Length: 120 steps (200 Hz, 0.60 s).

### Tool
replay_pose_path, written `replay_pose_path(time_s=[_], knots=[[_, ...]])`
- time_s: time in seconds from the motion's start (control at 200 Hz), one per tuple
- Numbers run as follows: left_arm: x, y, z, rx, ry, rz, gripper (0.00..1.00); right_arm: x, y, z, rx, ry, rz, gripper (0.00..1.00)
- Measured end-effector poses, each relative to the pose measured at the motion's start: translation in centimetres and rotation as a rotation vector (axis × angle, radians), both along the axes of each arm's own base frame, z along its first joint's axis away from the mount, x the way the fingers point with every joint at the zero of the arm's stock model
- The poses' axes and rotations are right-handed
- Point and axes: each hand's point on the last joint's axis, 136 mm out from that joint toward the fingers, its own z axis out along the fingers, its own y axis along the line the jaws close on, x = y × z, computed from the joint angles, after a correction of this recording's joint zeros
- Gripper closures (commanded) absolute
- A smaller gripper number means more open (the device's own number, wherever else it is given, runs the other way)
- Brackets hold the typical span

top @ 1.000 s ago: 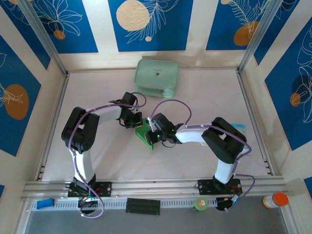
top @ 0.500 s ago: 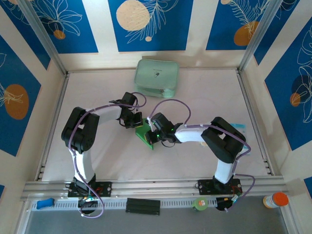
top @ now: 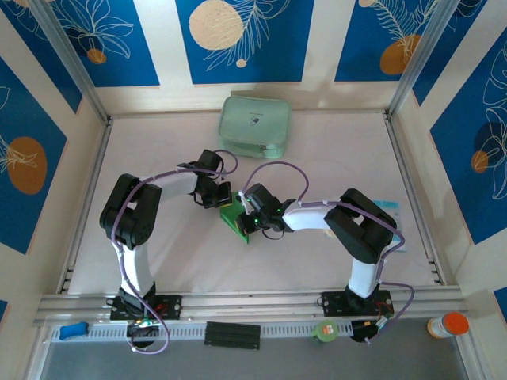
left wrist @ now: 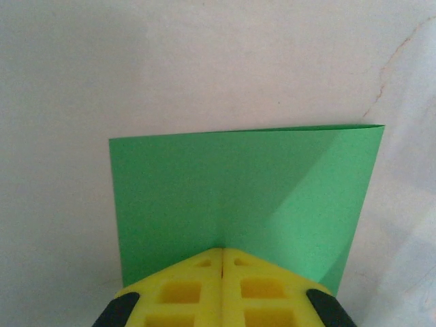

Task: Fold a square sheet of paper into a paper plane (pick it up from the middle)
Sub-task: Third fold the triangle at the center of the table.

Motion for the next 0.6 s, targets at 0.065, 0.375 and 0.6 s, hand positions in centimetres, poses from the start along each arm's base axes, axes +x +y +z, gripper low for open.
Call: replay_pose_path(time_s=[0.065,0.375,0.6], knots=[[0.0,0.0,0.0,0.000,-0.001,0.000,0.92,0.1,0.1,0.0,-0.001,0.001,0.000,1.00],[0.1,1.7,3.7,-0.023,-0.077,0.084,0.82,0.2,0.2,0.0,-0.001,0.001,0.000,1.00],[-2.3,2.9,5.1,-0.116,-0.096,0.207,0.81,0.3,0.5,0.0,0.002,0.005,-0.001,1.00]])
